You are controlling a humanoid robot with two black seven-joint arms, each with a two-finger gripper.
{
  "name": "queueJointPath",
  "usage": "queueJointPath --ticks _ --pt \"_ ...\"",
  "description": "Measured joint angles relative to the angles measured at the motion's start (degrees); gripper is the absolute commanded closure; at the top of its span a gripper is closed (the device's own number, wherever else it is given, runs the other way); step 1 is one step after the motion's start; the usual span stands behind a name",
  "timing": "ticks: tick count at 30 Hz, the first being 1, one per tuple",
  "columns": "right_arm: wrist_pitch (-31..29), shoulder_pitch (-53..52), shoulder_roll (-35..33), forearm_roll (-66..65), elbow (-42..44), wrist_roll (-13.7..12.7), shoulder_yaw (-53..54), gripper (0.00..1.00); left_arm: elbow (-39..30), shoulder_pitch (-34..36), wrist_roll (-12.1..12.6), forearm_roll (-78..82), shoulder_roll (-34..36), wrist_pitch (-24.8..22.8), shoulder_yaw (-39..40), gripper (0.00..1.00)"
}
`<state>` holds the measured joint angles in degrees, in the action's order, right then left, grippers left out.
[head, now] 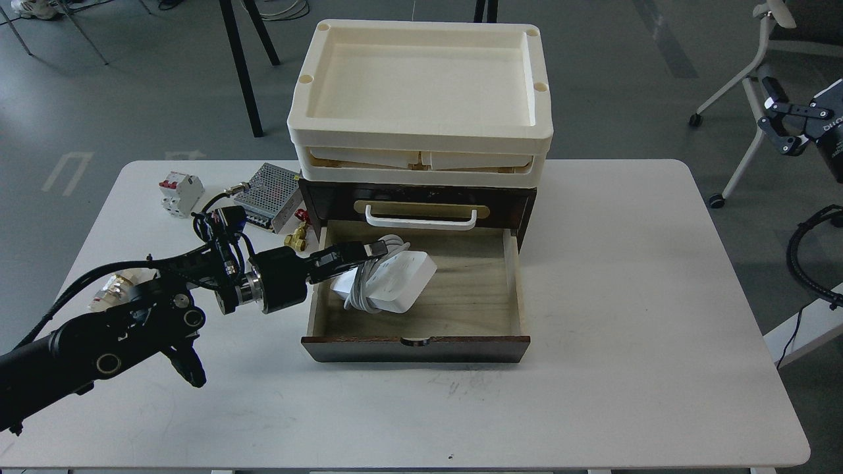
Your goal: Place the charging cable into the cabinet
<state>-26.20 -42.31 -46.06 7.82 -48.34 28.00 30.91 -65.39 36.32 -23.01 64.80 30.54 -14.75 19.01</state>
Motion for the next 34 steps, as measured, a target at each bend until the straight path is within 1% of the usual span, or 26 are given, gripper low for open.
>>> queueJointPath --ticks 1,2,3,4,5,9,14,18,21,23,24,26,28,29,31,34 --pt "0.00 0.01 0.00 0.00 0.00 0.00 0.02 0.00 0.04 0.00 0.00 -0.17 -0.07 0.10 0.01 0.82" --pt "0.00 0.03 0.00 0.00 0.00 0.00 0.03 0.00 0.06 0.00 0.00 -0.35 -0.11 0.13 0.12 0.69" --pt "0.00 0.07 0.00 0.00 0.00 0.00 0.03 0.00 0.08 0.00 -0.04 -0.46 -0.11 0.13 0.29 0.40" --pt "0.00 0.09 0.00 0.00 0.00 0.00 0.03 0.00 0.08 0.01 -0.25 -0.58 -0.11 0.00 0.49 0.03" --pt "0.00 0.10 0.00 0.00 0.00 0.00 0.03 0.00 0.05 0.01 -0.50 -0.65 -0.11 -0.18 0.64 0.01" --pt "0.00 0.30 0.00 0.00 0.00 0.00 0.03 0.00 -0.32 0.07 -1.93 -1.75 -0.04 -0.37 1.07 0.01" --pt "-0.08 0.38 0.00 0.00 0.00 0.00 0.07 0.00 -1.06 0.19 -4.60 -5.87 1.05 -1.13 1.68 0.01" --pt "-0.16 0.39 0.00 0.00 0.00 0.00 0.33 0.00 -1.08 0.03 -4.95 -8.57 2.74 -2.16 2.21 0.01" --pt "-0.16 0.46 0.00 0.00 0.00 0.00 0.38 0.00 -1.06 -0.01 -4.98 -10.52 5.70 -5.94 2.43 0.01" --pt "-0.17 0.46 0.01 0.00 -0.20 0.00 0.52 0.00 -0.97 -0.01 -4.98 -13.28 8.82 -10.32 2.51 0.01" --pt "-0.16 0.46 0.07 0.00 -0.32 0.00 0.78 0.00 -0.84 0.01 -4.99 -15.19 10.52 -11.69 2.66 0.01" --pt "-0.16 0.46 0.23 -0.03 -0.40 0.00 1.98 0.00 -0.04 0.21 -4.99 -20.00 13.59 -12.81 3.59 0.01" --pt "-0.23 0.28 0.57 -0.09 -0.57 0.00 3.73 0.00 2.51 0.31 -4.99 -26.11 15.36 -13.15 5.57 0.01" --pt "-0.35 0.03 1.01 -0.12 -0.66 0.00 4.75 0.00 4.89 0.36 -4.99 -29.76 15.79 -13.20 7.20 0.01" --pt "-0.48 -0.50 2.62 -0.16 -0.74 0.00 6.39 0.00 10.66 0.66 -5.00 -37.07 15.94 -13.26 11.21 0.01" --pt "-0.59 -1.80 5.53 -0.23 -0.78 0.00 8.05 0.00 22.30 2.07 -5.02 -49.40 14.30 -13.22 18.07 0.01"
